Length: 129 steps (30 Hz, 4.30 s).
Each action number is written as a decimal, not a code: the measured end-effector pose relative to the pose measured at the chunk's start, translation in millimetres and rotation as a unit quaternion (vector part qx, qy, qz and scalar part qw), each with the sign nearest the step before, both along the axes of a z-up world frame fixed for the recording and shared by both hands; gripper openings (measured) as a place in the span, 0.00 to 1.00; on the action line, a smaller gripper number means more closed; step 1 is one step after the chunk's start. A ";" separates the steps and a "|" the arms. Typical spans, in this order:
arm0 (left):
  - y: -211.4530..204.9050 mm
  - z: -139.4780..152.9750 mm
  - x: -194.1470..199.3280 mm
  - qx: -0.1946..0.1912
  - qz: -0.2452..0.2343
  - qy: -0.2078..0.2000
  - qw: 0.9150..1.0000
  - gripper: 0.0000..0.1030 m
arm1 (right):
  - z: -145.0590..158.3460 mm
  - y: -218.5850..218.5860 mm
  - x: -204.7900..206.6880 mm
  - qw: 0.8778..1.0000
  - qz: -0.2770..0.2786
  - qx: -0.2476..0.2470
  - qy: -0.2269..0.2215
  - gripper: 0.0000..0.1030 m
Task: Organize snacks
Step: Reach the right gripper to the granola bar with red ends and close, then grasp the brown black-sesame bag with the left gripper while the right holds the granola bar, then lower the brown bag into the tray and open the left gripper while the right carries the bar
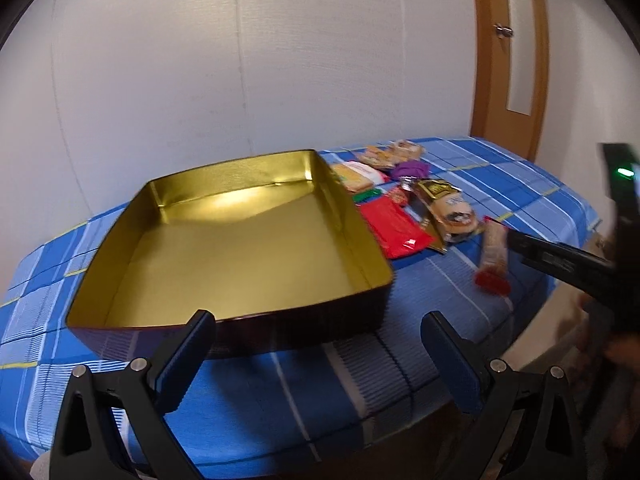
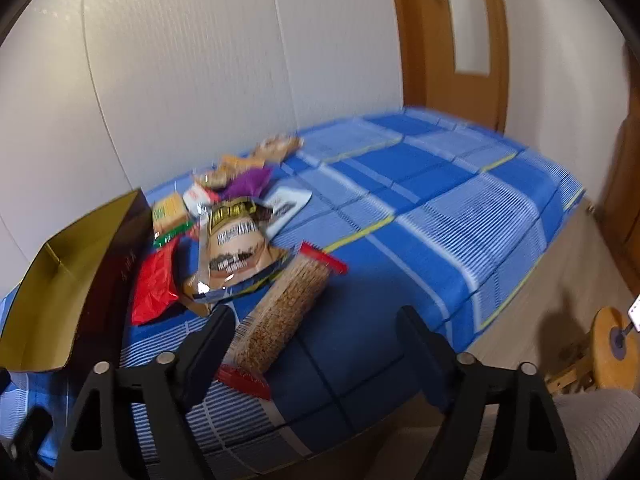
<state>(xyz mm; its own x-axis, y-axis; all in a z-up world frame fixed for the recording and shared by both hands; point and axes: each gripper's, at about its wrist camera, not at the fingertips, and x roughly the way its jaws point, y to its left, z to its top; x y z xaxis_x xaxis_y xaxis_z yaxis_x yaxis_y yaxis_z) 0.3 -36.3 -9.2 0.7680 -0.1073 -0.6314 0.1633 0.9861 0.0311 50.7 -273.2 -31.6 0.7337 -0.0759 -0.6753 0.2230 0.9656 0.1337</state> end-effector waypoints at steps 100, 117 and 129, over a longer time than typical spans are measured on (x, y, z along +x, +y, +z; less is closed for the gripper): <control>-18.7 41.1 168.8 -0.041 -0.057 0.051 0.996 0.41 | -14.9 -61.4 99.6 0.994 0.033 0.030 0.099 0.29; 120.1 6.1 229.4 -0.040 0.078 0.129 0.988 0.39 | -1.6 -49.7 90.4 0.997 0.052 0.014 0.047 0.28; 143.9 0.8 233.6 -0.022 0.123 0.136 0.983 0.37 | 5.2 -24.2 84.9 0.996 0.086 -0.006 0.017 0.28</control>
<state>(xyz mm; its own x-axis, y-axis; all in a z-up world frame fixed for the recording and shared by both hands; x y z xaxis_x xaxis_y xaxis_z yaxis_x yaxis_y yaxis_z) 233.8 107.6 -8.4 0.5782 0.0287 -0.8154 -0.0835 0.9962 -0.0242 135.6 -297.3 -26.4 0.7128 0.0400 -0.7003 0.0586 0.9915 0.1163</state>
